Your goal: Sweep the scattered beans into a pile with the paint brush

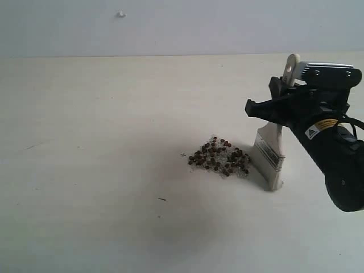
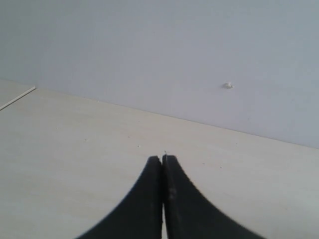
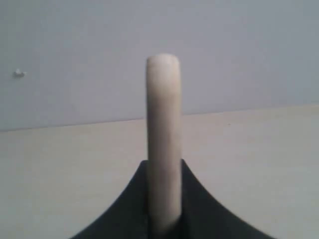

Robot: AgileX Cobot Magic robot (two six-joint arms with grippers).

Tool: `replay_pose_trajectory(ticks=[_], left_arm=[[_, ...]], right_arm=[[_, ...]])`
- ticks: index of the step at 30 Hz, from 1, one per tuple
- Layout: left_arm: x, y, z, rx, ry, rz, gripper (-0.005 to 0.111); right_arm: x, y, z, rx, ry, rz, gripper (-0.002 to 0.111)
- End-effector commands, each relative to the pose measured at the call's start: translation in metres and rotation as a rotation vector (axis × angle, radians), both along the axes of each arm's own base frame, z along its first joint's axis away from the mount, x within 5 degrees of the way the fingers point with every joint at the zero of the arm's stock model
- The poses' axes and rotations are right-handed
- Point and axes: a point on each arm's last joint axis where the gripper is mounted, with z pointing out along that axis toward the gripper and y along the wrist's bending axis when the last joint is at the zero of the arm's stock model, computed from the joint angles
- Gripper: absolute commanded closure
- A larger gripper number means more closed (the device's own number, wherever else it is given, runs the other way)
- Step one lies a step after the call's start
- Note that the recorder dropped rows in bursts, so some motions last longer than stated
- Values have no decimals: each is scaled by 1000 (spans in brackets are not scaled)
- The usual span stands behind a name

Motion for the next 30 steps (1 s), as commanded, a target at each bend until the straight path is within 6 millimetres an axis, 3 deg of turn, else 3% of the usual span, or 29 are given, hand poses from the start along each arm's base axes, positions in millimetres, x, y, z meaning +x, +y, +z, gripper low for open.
replay_pose_trajectory(ticks=[1,12,23,30], left_arm=[[0,0,1,-2,-9,4,107],[0,0,1,-2,-9,4,107],[0,0,1,-2,-9,4,107],[0,0,1,-2,-9,4,107]], right_arm=[[4,13,-1,28,9,101,108],[5,12,5,-4,-18,89,108],[1,11,40,-6,-52,103,108],[-1,10,45,4,-44,97,108]])
